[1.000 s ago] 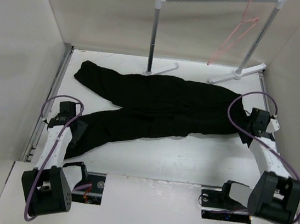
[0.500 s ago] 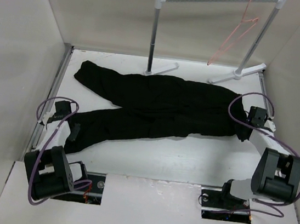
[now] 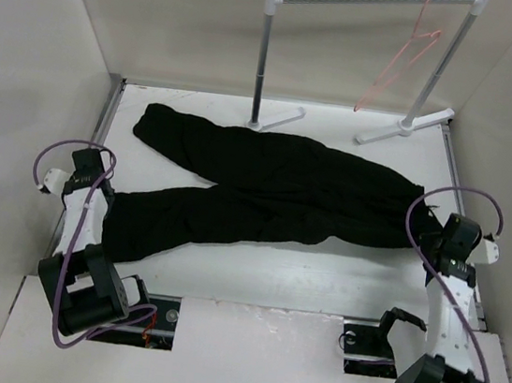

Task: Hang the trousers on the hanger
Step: Flatten out the trousers at the center of the board.

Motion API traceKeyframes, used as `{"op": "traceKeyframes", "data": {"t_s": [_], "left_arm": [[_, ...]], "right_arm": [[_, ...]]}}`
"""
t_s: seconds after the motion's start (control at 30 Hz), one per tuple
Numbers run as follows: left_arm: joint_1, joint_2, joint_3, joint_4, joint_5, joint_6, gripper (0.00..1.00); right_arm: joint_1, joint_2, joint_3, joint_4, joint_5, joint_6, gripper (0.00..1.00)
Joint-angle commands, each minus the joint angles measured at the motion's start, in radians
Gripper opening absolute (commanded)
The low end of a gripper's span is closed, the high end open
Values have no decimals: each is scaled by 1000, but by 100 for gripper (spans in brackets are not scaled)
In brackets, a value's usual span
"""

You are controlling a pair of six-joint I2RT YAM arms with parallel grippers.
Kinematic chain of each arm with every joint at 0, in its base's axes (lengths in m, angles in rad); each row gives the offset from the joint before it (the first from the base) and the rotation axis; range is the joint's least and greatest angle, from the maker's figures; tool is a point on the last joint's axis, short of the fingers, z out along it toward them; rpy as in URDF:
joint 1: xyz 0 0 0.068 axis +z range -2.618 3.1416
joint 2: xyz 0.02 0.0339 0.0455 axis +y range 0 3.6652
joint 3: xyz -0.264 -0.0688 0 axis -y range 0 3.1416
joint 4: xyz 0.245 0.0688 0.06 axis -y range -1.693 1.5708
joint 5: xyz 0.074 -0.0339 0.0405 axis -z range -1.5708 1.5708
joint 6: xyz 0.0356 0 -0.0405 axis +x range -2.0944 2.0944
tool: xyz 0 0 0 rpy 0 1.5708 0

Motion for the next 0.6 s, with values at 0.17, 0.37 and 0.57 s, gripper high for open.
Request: {"op": "traceKeyframes", "data": {"t_s": [0.17, 0.37, 0.57], "left_arm": [[-79, 45, 86, -47, 57, 160, 29], [-129, 165, 84, 51, 79, 196, 61], [-171, 329, 190, 98, -15, 219, 58]], "right_arm": [[-13, -70, -64, -130, 100, -21, 14], [59, -16, -51, -59, 44, -39, 13], [65, -32, -98, -53, 82, -44, 7]]}}
